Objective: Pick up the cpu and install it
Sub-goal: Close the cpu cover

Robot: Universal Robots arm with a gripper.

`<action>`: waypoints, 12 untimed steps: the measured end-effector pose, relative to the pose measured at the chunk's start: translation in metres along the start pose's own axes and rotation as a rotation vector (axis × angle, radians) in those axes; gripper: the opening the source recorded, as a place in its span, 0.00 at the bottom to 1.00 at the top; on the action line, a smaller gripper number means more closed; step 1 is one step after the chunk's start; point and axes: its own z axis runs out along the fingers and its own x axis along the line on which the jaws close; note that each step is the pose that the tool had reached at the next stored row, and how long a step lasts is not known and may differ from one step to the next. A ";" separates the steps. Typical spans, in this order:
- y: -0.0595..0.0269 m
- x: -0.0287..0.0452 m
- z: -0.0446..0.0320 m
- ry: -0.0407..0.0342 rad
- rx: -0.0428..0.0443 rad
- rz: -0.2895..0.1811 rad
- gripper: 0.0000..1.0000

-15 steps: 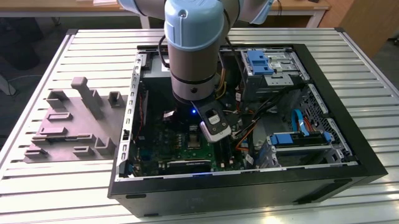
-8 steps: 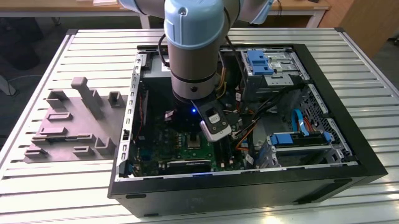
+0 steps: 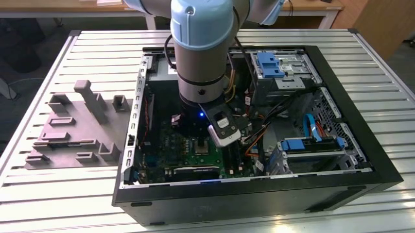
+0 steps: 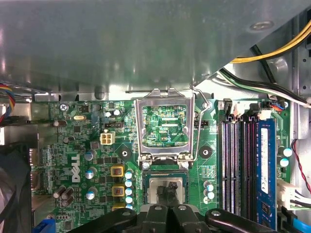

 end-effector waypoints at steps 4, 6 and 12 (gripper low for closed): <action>0.0000 0.0000 -0.0001 0.0000 0.0000 0.000 0.11; 0.0001 0.0000 -0.0002 0.0001 0.0003 0.000 0.11; 0.0001 0.0002 -0.0089 -0.0008 0.0002 0.000 0.11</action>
